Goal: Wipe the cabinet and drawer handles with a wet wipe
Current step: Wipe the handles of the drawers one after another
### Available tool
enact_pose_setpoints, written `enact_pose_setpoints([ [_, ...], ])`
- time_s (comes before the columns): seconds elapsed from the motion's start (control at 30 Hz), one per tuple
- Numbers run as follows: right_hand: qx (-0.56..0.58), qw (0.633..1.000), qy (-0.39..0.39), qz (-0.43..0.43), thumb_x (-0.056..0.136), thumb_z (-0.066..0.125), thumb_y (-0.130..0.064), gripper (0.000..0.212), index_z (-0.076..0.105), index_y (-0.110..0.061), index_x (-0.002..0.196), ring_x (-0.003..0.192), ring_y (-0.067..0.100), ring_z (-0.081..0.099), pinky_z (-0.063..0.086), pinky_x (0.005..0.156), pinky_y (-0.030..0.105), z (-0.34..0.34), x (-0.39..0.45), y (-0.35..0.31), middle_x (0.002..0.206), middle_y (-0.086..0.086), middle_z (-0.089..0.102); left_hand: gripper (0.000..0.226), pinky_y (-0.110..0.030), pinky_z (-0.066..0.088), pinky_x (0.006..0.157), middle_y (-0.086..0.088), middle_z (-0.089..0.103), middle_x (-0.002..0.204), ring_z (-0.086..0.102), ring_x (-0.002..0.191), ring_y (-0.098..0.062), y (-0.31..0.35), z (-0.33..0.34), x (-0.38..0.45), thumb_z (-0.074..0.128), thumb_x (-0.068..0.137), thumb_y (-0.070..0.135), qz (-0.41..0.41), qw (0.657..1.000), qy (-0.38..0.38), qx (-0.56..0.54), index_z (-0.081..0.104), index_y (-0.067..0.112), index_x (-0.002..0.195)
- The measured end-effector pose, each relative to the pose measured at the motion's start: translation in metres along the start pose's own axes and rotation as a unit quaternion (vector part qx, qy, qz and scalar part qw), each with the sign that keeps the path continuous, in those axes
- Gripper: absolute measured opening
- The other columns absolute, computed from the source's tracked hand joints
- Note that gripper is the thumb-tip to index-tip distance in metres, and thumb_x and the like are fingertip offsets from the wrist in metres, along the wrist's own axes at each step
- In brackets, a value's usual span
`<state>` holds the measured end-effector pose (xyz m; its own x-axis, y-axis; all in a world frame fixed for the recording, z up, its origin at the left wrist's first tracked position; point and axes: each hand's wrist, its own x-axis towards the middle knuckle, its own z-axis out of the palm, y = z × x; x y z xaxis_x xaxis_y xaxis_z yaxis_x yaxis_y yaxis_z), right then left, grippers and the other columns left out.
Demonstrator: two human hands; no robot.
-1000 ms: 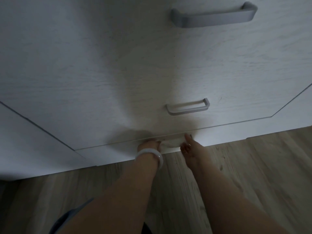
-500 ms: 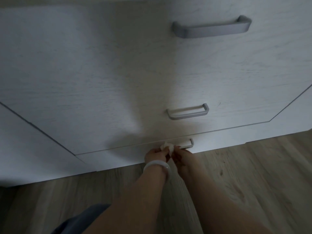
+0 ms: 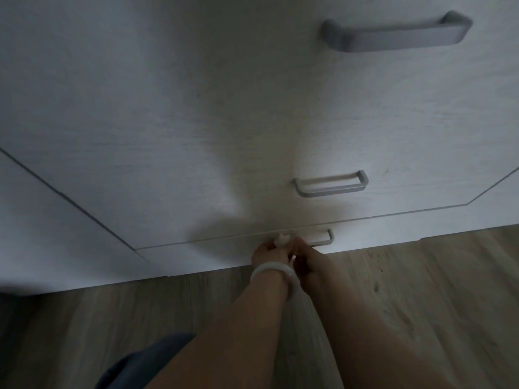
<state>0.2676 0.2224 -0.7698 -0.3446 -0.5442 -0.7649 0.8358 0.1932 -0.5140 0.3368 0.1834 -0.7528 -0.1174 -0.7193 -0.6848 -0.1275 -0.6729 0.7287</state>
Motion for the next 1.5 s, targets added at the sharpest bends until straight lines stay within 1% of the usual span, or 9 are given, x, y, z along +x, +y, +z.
enact_pose_setpoints([
  [0.1,-0.005,1.0,0.02,-0.006,0.093,0.059,-0.009,0.011,0.06,0.0,0.087,0.088,0.02,0.061,0.05,0.077,0.029,0.0,0.001,-0.007,0.09,0.012,0.064,0.017,-0.031,0.054,0.083,-0.013,0.069,0.094,0.066,0.089,-0.026,0.0,0.0,0.002,0.077,0.074,0.005,0.021,0.999,0.027,-0.005,0.061,0.009,0.079],
  [0.3,0.046,0.997,0.055,-0.027,0.094,0.058,-0.005,0.028,0.051,-0.006,0.067,0.038,0.003,0.052,0.043,0.039,0.013,-0.021,0.009,-0.024,0.045,-0.002,0.052,0.033,-0.002,0.035,0.048,0.007,0.056,0.067,0.054,0.064,-0.01,-0.009,0.009,-0.012,0.073,0.075,-0.003,0.161,0.984,0.073,0.024,0.049,0.019,0.066],
  [0.43,0.032,0.999,0.023,0.006,0.09,0.065,-0.018,0.019,0.06,-0.004,0.077,0.064,0.013,0.059,0.054,0.069,0.022,-0.014,-0.004,-0.012,0.072,0.006,0.06,0.033,-0.013,0.042,0.058,0.007,0.057,0.068,0.054,0.063,-0.005,-0.018,0.009,-0.005,0.072,0.074,-0.003,0.182,0.98,0.071,0.031,0.05,0.021,0.065],
  [0.6,0.018,0.998,-0.053,0.042,0.095,0.057,-0.013,0.024,0.062,0.001,0.077,0.069,0.023,0.065,0.054,0.082,0.034,-0.004,-0.023,-0.007,0.061,0.012,0.069,0.027,-0.003,0.035,0.044,0.002,0.053,0.063,0.05,0.062,-0.013,-0.023,0.005,-0.001,0.068,0.078,-0.004,0.167,0.983,0.063,0.04,0.049,0.01,0.066],
  [0.8,0.031,0.996,-0.078,-0.014,0.095,0.046,0.005,0.016,0.06,-0.003,0.092,0.068,0.011,0.068,0.052,0.066,0.016,-0.019,0.004,-0.008,0.083,0.008,0.066,0.027,-0.019,0.044,0.056,-0.003,0.057,0.06,0.055,0.059,-0.014,-0.014,0.004,0.013,0.062,0.084,0.001,0.056,0.993,0.028,0.097,0.055,0.015,0.062],
  [0.9,0.086,0.992,-0.091,-0.031,0.095,0.047,0.004,0.015,0.059,-0.004,0.091,0.069,0.008,0.065,0.051,0.062,0.013,-0.026,0.008,-0.011,0.087,0.006,0.062,0.07,-0.018,0.031,0.047,0.008,0.042,0.029,0.039,0.029,0.0,-0.019,-0.01,0.013,0.053,0.095,0.006,-0.005,0.998,-0.06,0.026,0.045,0.016,0.026],
  [1.07,0.105,0.992,-0.058,-0.044,0.094,0.051,0.004,0.013,0.06,-0.002,0.087,0.056,0.004,0.067,0.049,0.051,0.01,-0.024,0.009,-0.009,0.076,0.004,0.067,0.019,-0.024,0.048,0.054,-0.01,0.059,0.057,0.056,0.054,-0.02,-0.012,0.001,0.009,0.065,0.082,-0.004,0.074,0.997,0.011,-0.01,0.058,0.004,0.066],
  [1.23,0.052,0.997,-0.057,-0.014,0.096,0.052,-0.002,0.013,0.061,-0.005,0.086,0.074,0.01,0.064,0.052,0.059,0.014,-0.017,0.001,-0.002,0.08,0.006,0.066,0.027,-0.035,0.057,0.077,-0.009,0.061,0.069,0.063,0.071,-0.024,-0.023,0.006,0.01,0.072,0.078,-0.001,0.092,0.994,0.032,-0.039,0.052,0.01,0.066],
  [1.5,0.094,0.994,0.001,-0.048,0.093,0.059,-0.004,0.011,0.061,-0.003,0.082,0.067,0.007,0.063,0.052,0.068,0.014,-0.028,0.005,-0.011,0.07,0.003,0.067,0.022,-0.036,0.057,0.079,-0.012,0.069,0.074,0.07,0.083,-0.03,-0.027,0.012,-0.002,0.076,0.075,0.003,0.085,0.995,-0.001,-0.051,0.056,0.01,0.07],
])
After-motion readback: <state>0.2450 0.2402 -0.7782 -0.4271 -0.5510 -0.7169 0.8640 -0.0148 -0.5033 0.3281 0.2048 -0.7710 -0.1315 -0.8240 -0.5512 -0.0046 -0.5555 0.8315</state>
